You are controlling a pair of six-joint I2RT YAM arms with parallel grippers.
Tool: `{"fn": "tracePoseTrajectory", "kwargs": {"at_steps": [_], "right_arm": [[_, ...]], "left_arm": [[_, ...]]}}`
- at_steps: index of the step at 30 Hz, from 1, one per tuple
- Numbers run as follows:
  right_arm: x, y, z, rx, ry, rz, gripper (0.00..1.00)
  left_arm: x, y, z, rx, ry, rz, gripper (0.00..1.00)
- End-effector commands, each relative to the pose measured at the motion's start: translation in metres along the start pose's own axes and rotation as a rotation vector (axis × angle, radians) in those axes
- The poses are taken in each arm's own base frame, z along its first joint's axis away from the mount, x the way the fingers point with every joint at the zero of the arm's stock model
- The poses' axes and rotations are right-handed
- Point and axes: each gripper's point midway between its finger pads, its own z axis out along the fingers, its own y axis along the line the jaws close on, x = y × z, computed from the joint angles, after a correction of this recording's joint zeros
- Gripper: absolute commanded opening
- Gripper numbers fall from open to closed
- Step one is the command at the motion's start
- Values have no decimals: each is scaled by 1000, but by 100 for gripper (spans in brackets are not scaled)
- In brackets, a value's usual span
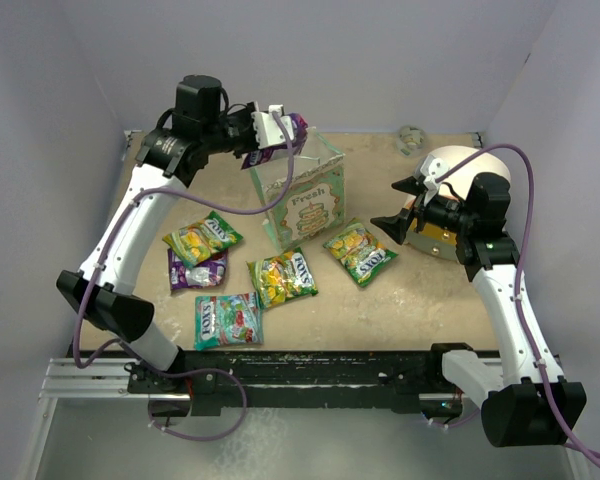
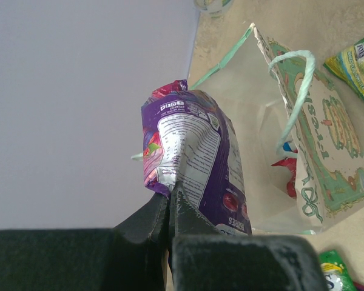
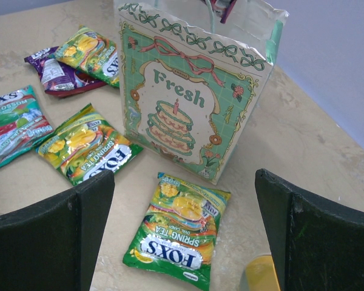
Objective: Place the snacks into the paper bag
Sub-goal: Place the snack in the paper bag.
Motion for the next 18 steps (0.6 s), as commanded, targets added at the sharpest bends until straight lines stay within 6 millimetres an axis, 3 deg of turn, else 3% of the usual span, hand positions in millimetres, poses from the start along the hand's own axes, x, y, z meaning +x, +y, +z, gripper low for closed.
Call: {"fn": "tracePoseTrajectory", "kwargs": {"at_steps": [1, 18], "right_arm": [[-11, -1, -2, 5, -32, -38, 100], [-7, -2, 0, 3, -25, -27, 100]], "left_arm": [[-29, 28, -5, -64, -67, 131, 0], [-10, 10, 33, 55, -4, 173, 0]]}}
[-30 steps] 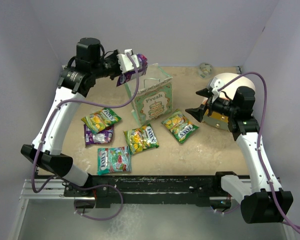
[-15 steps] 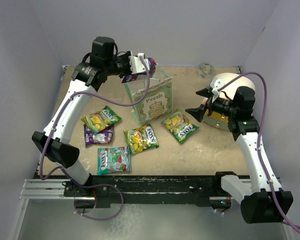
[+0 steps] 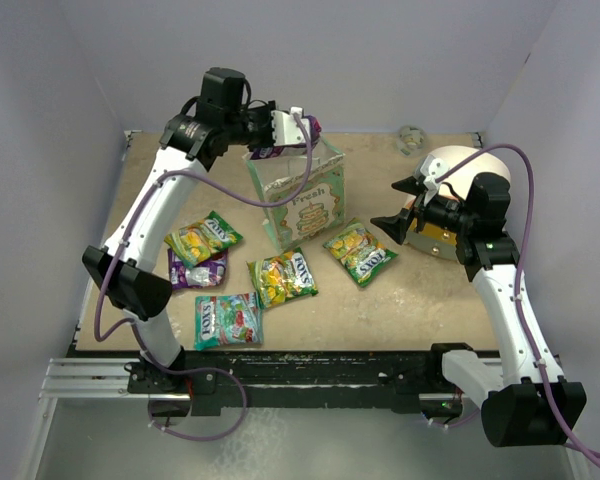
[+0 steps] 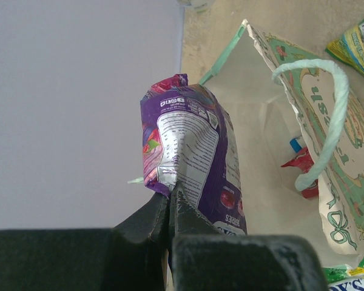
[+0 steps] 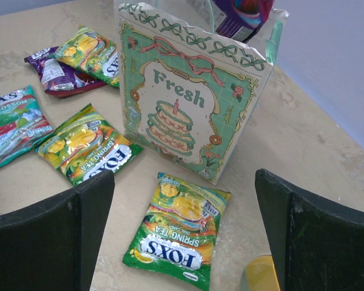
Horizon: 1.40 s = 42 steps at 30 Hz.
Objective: Place the snacks into the paper bag
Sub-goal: Place the snack in the paper bag.
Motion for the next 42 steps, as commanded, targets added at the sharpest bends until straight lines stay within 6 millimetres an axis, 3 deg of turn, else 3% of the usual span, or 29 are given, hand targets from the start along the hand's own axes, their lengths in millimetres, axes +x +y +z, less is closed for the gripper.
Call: {"fn": "tracePoseTrajectory", "kwargs": {"at_steps": [1, 16, 34, 42], "right_arm": [[-7, -2, 0, 4, -25, -26, 100], [-5, -3, 0, 5, -23, -23, 100], [-5, -4, 0, 8, -22, -26, 100], [-6, -3, -1, 13, -25, -31, 100]], "left_arm": [[-16, 16, -11, -43, -17, 77, 0], [-1, 5, 3, 0, 20, 101, 0], [-10, -12, 28, 90, 2, 169, 0], [-9, -42, 31, 197, -9, 103, 0]]}}
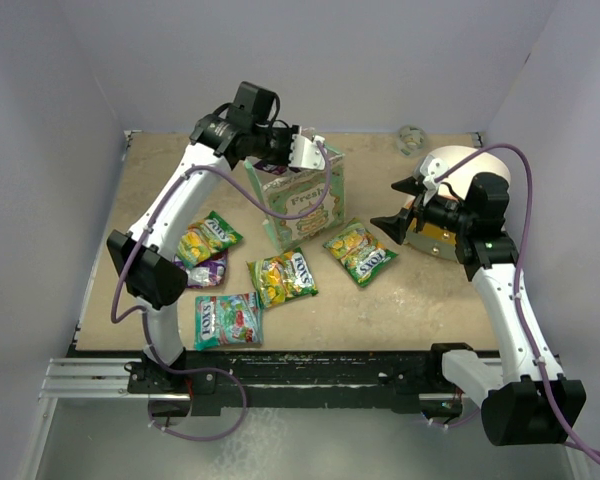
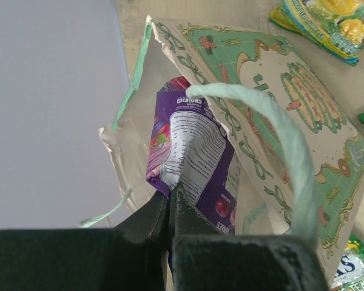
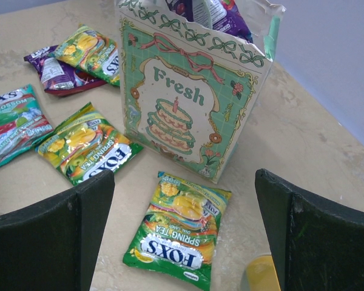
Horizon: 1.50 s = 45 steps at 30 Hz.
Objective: Place the snacks into the paper bag
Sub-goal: Place the snack in the paper bag.
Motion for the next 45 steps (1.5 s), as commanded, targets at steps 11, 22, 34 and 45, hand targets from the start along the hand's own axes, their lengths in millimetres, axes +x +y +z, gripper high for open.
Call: {"fn": "tracePoseTrajectory", "kwargs": {"at_steps": [11, 22, 34, 45], "right_arm": [[-8, -3, -1, 13, -26, -34, 100], [-5, -5, 0, 13, -21, -25, 100], [-7, -3, -1, 9, -27, -27, 100], [-8, -3, -1, 13, -29, -30, 100]], "left_arm": [[-19, -1, 19, 8, -122, -184, 0], [-5, -20, 33, 20, -87, -344, 0], [-24, 9, -10, -112, -104, -320, 35], [-24, 41, -63, -349, -42, -389, 60]]}}
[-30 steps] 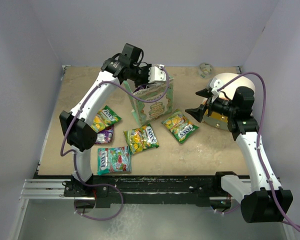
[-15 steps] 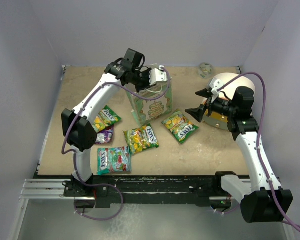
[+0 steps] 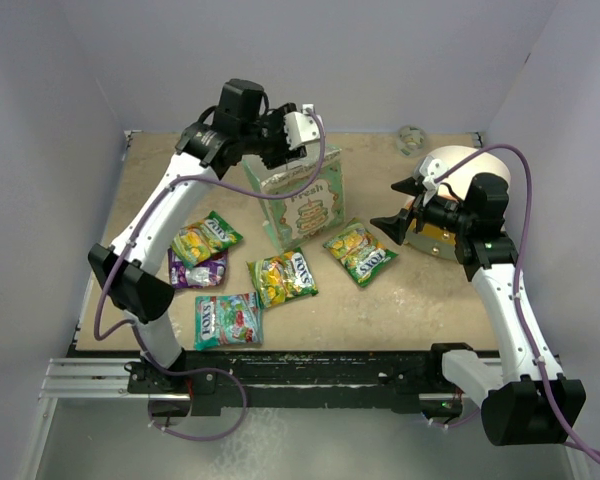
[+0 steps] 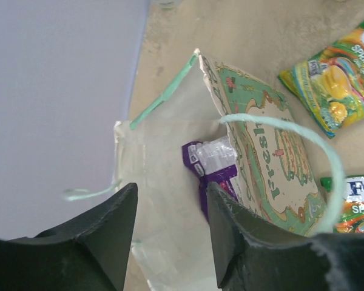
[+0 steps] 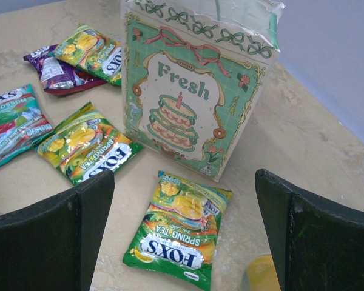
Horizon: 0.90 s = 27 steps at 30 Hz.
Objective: Place the snacks into the paper bag
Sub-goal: Place the snack in the paper bag, then pick up the snack from the center of the board.
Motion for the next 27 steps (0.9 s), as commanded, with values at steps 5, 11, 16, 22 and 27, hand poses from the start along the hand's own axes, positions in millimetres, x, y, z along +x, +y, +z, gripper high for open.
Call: {"fn": "tracePoseTrajectory", "kwargs": {"at_steps": [5, 11, 16, 22, 27], "right_arm": [[-11, -4, -2, 18, -29, -33, 100], [-11, -3, -2, 16, -29, -35, 100], [-11, -3, -1, 10, -28, -29, 100], [-13, -1, -2, 6, -35, -34, 100], [-17, 3, -3, -9, -47, -33, 100]], "left_arm": [[-16, 39, -77, -344, 10, -60, 76], [11, 28, -118, -426, 64, -169, 84], [57, 16, -146, -428, 100, -334, 85], [125, -12, -172, -424, 193, -490, 87], [184, -33, -186, -403, 248, -660, 87]]}}
